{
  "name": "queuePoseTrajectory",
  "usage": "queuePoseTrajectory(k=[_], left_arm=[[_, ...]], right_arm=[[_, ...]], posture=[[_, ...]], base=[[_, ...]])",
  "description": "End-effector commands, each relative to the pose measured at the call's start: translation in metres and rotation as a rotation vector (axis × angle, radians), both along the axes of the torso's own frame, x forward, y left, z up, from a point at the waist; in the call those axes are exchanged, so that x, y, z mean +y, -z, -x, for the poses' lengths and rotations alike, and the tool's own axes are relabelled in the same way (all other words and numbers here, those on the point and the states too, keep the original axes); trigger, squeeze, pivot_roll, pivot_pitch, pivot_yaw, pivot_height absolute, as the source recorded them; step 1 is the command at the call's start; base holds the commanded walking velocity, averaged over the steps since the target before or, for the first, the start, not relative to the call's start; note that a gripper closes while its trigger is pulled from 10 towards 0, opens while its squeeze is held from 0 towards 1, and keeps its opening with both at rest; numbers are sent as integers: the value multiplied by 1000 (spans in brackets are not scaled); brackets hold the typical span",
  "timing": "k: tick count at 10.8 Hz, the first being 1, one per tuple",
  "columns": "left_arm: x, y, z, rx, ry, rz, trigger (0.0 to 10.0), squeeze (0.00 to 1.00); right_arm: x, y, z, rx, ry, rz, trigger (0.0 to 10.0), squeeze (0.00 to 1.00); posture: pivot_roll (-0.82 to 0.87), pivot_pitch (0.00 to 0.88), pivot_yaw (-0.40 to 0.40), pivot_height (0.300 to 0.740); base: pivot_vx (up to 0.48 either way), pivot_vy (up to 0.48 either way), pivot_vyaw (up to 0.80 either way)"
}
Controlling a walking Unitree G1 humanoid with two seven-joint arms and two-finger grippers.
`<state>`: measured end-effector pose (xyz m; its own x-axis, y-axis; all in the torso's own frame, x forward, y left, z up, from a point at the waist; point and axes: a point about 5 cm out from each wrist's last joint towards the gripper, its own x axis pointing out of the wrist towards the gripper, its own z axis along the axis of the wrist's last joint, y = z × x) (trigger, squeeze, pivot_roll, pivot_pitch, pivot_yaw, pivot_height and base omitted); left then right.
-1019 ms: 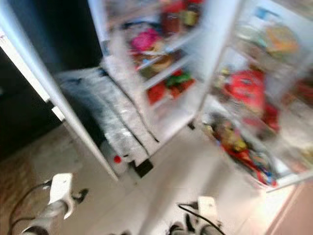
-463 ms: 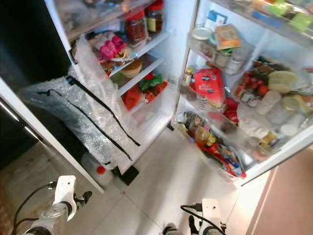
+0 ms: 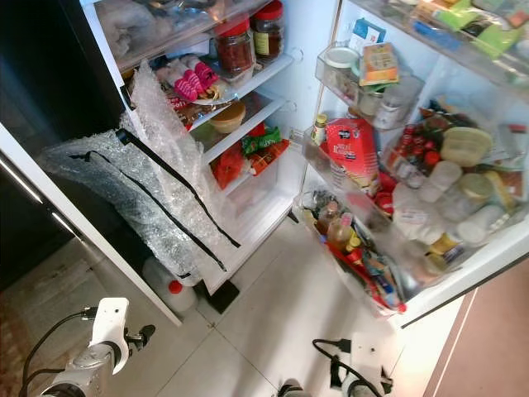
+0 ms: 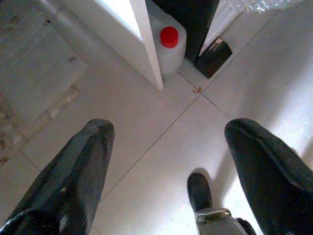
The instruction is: Restocking fridge
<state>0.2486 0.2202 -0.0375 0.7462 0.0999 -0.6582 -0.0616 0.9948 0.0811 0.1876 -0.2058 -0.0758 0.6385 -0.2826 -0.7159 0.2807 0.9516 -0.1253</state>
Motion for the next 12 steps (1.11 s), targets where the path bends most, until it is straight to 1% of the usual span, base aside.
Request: queuePoseTrajectory(k=[1, 2, 3, 4, 5, 6, 7, 8, 9, 10, 11, 12], left_arm=[[5, 4, 6, 41, -13, -4, 10000, 0], [6, 3, 5, 39, -13, -5, 10000, 0], [6, 3, 5, 39, -12, -5, 10000, 0], [5, 3, 4, 40, -9, -6, 10000, 0], [5, 2, 4, 40, -9, -4, 10000, 0], [4, 2, 3, 40, -8, -4, 10000, 0], [4, 2, 3, 39, -11, -2, 10000, 0], [4, 2, 3, 39, -12, -3, 10000, 0], [4, 2, 3, 39, -12, -4, 10000, 0], [5, 2, 2, 42, -11, -6, 10000, 0], [5, 2, 2, 42, -10, -7, 10000, 0], [5, 2, 2, 41, -10, -7, 10000, 0]], right_arm=[[0, 1, 5, -12, 46, 6, 10000, 0], [-1, -1, 4, -46, 89, 21, 10000, 0], [-20, -10, 1, -145, 116, 72, 10000, 0], [-30, -17, 0, -198, 184, 101, 10000, 0], [-27, -8, 8, -116, 214, 57, 10000, 0], [-28, -1, 18, -60, 246, 29, 10000, 0], [-30, 2, 25, -47, 290, 12, 10000, 0], [-36, 0, 30, -62, 356, 43, 10000, 0], [-39, -1, 30, -75, 367, 68, 10000, 0], [-54, -10, 32, -127, 435, 165, 10000, 0], [-66, -17, 34, -153, 496, 250, 10000, 0], [-73, -19, 38, -154, 543, 291, 10000, 0]], posture=[[-90, 144, 49, 740], [-96, 150, 52, 740], [-98, 151, 53, 740], [-105, 156, 53, 740], [-104, 159, 53, 740], [-99, 160, 51, 740], [-98, 161, 50, 740], [-99, 162, 51, 740], [-102, 164, 53, 740], [-107, 166, 55, 740], [-105, 165, 54, 740], [-104, 165, 54, 740]], base=[[0, 0, 0], [0, 0, 0], [0, 0, 0], [0, 0, 0], [0, 0, 0], [0, 0, 0], [0, 0, 0], [0, 0, 0], [0, 0, 0], [0, 0, 0], [0, 0, 0], [0, 0, 0]])
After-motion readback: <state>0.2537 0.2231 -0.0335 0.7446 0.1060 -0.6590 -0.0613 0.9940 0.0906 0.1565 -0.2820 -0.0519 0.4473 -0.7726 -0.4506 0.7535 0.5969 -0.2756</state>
